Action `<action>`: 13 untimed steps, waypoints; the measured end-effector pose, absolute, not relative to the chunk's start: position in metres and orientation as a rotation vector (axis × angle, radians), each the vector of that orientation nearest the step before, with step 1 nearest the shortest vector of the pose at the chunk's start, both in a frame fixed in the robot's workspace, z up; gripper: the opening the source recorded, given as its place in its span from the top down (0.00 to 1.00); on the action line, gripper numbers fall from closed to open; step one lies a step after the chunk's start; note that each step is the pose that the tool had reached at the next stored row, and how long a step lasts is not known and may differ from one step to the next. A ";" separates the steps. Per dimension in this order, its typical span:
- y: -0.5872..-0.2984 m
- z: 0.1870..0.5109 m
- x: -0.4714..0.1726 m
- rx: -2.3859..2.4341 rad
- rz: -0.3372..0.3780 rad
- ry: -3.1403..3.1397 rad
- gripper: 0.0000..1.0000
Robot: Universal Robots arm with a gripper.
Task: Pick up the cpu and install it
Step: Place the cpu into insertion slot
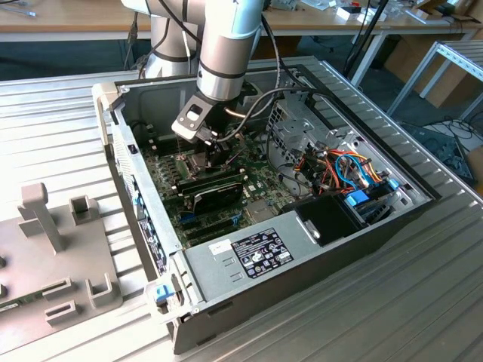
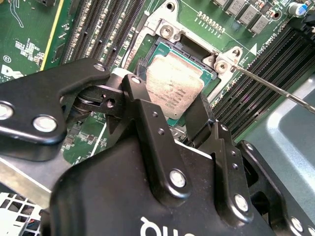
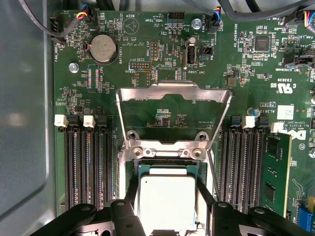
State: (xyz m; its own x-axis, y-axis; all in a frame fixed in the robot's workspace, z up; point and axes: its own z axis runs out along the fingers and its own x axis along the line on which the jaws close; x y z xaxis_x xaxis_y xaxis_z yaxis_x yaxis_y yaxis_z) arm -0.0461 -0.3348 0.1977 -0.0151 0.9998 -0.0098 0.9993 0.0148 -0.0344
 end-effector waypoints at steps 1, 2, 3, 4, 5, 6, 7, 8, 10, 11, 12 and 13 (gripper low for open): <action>-0.335 0.198 -0.046 -2.192 0.049 -2.226 0.45; -0.335 0.198 -0.046 -2.192 0.049 -2.226 0.45; -0.335 0.197 -0.046 -2.192 0.049 -2.226 0.45; -0.335 0.197 -0.046 -2.192 0.049 -2.226 0.45; -0.335 0.197 -0.046 -2.192 0.049 -2.226 0.45; -0.335 0.197 -0.046 -2.192 0.049 -2.226 0.45; -0.335 0.197 -0.046 -2.192 0.049 -2.226 0.45; -0.335 0.197 -0.046 -2.192 0.049 -2.226 0.38; -0.334 0.197 -0.046 -2.190 0.043 -2.223 0.38; -0.334 0.197 -0.046 -2.190 0.043 -2.223 0.38; -0.334 0.197 -0.046 -2.190 0.043 -2.223 0.38; -0.334 0.197 -0.046 -2.190 0.043 -2.223 0.38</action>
